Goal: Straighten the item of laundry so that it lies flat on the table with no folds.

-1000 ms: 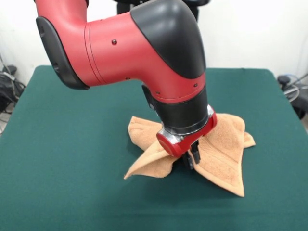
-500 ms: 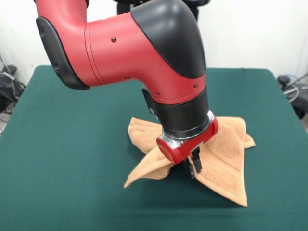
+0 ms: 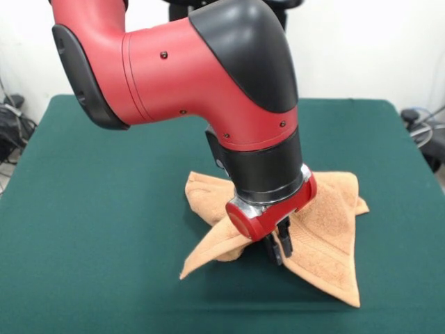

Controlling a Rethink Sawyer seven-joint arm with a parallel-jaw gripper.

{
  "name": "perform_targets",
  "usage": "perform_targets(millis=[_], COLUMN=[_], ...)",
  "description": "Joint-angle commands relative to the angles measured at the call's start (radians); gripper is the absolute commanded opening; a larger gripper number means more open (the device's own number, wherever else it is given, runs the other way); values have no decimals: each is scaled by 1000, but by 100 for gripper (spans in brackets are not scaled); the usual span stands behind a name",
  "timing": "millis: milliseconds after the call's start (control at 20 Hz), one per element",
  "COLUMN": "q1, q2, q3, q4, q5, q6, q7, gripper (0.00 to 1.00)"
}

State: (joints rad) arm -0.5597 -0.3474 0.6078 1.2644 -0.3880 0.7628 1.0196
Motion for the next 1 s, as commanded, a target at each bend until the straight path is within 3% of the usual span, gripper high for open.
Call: perform_targets(millis=[50,1000], q1=[4,3], q2=[29,33], q3=[2,10], q4=[-36,-35], q5=[22,20], q6=[-79,-108], q7=[104,95], gripper=[0,0])
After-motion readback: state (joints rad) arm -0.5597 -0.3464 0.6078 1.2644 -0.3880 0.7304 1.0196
